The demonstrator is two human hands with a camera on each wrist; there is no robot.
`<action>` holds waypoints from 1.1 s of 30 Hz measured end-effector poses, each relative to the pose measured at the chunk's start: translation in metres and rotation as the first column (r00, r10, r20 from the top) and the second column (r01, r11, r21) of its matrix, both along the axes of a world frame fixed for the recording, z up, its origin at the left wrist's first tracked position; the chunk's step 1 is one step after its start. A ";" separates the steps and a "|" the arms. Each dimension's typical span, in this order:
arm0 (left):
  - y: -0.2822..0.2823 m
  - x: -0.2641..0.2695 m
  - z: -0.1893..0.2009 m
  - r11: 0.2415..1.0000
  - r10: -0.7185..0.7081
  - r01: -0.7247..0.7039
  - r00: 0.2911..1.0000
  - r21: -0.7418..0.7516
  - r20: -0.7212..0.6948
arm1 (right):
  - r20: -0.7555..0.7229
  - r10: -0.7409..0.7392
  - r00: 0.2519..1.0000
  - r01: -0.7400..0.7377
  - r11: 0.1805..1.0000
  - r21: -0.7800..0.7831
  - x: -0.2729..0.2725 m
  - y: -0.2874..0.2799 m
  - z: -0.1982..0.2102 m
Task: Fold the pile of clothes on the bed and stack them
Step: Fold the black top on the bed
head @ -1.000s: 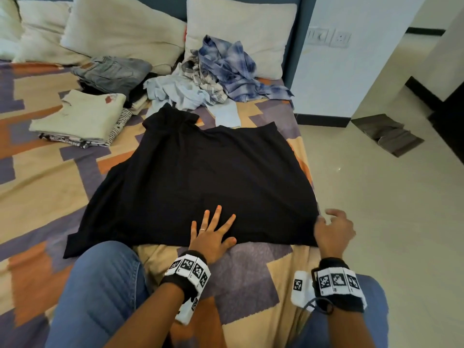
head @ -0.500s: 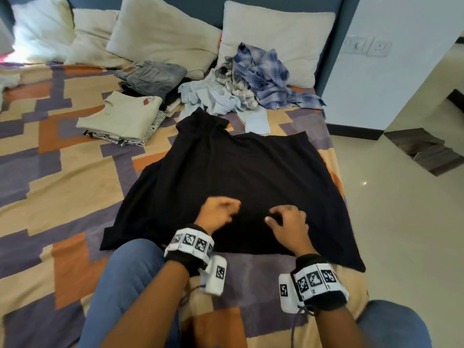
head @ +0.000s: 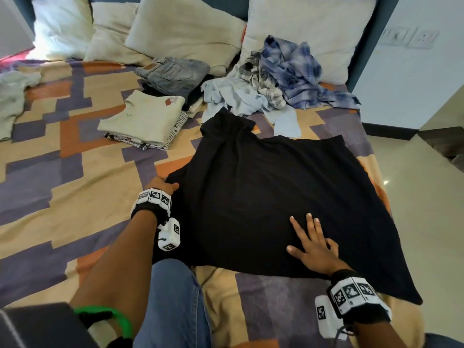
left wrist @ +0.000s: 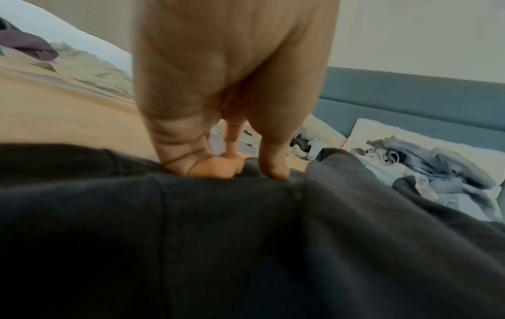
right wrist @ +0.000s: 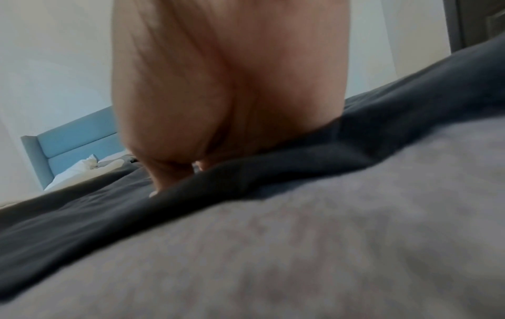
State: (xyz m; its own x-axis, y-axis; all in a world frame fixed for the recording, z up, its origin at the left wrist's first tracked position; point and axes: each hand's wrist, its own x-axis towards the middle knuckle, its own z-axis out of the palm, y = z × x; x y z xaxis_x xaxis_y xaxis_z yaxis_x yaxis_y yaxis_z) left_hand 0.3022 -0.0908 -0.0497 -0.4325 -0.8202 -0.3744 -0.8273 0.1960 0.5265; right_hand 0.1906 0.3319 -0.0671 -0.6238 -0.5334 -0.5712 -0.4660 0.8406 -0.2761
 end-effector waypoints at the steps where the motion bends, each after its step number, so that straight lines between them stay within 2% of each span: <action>1: -0.003 0.000 -0.001 1.000 -0.030 0.030 0.999 0.007 0.014 | 0.008 -0.004 1.000 0.004 1.000 0.007 0.000 0.000 0.001; 4: -0.017 0.004 0.009 0.998 0.053 -0.053 0.998 0.046 -0.014 | 0.025 -0.015 1.000 0.015 1.000 0.012 0.000 -0.001 0.004; 6: -0.027 0.019 0.019 0.982 0.188 -0.188 0.979 0.015 -0.075 | 0.029 -0.018 0.999 0.018 1.000 0.008 0.001 -0.001 0.005; 8: -0.032 0.047 0.022 0.942 0.329 -0.336 0.930 -0.014 -0.162 | 0.024 -0.024 0.999 0.024 1.000 -0.004 0.001 -0.001 0.005; 9: -0.033 0.062 0.019 0.922 0.383 -0.387 0.901 0.023 -0.205 | 0.020 -0.029 0.999 0.029 1.000 -0.010 0.001 0.000 0.005; 11: -0.024 0.088 0.011 0.887 0.458 -0.418 0.849 0.195 -0.262 | 0.020 -0.032 0.999 0.033 0.999 -0.016 0.003 0.001 0.007; 13: -0.017 0.096 0.004 0.829 0.536 -0.440 0.801 0.344 -0.267 | 0.022 -0.034 0.999 0.034 0.999 -0.027 0.003 0.001 0.008; 15: -0.011 0.093 0.009 0.783 0.589 -0.471 0.771 0.406 -0.243 | 0.022 -0.038 0.999 0.038 0.999 -0.038 0.004 0.001 0.009; 17: -0.010 0.091 0.012 0.814 0.509 -0.406 0.842 0.415 -0.176 | 0.016 -0.044 0.999 0.045 0.998 -0.041 0.006 0.001 0.010; 19: -0.010 0.096 0.015 0.872 0.368 -0.308 0.925 0.381 -0.096 | 0.009 -0.049 0.999 0.050 0.998 -0.046 0.008 0.001 0.012; 21: -0.007 0.102 0.018 0.905 0.279 -0.238 0.958 0.352 -0.069 | 0.012 -0.058 0.998 0.059 0.996 -0.061 0.012 0.001 0.017; 22: -0.005 0.106 0.021 0.899 0.257 -0.211 0.964 0.383 -0.073 | 0.019 -0.061 0.998 0.062 0.996 -0.070 0.014 0.001 0.018; 25: 0.005 0.115 0.034 0.810 0.292 -0.145 0.940 0.568 -0.177 | 0.057 -0.050 0.997 0.056 0.992 -0.113 0.026 0.009 0.024; 30: 0.024 0.133 0.056 0.746 0.349 0.007 0.848 0.666 -0.400 | 0.055 0.014 0.998 -0.007 0.992 -0.127 0.057 0.020 0.026; 32: 0.032 0.138 0.061 0.737 0.320 0.021 0.870 0.675 -0.376 | 0.000 0.000 1.000 0.000 0.992 -0.128 0.067 0.016 0.028; 33: 0.035 0.140 0.062 0.747 0.257 0.038 0.904 0.664 -0.341 | -0.020 -0.004 1.000 0.001 0.991 -0.135 0.071 0.012 0.029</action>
State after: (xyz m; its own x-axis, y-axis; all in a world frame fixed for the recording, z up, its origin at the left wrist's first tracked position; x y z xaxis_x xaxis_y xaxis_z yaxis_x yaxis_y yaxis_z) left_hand 0.4420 -0.0557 0.0124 -0.5819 -0.4939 -0.6461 -0.5164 -0.3893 0.7627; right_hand 0.2614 0.3441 -0.0384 -0.6360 -0.6030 -0.4815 -0.4704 0.7976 -0.3776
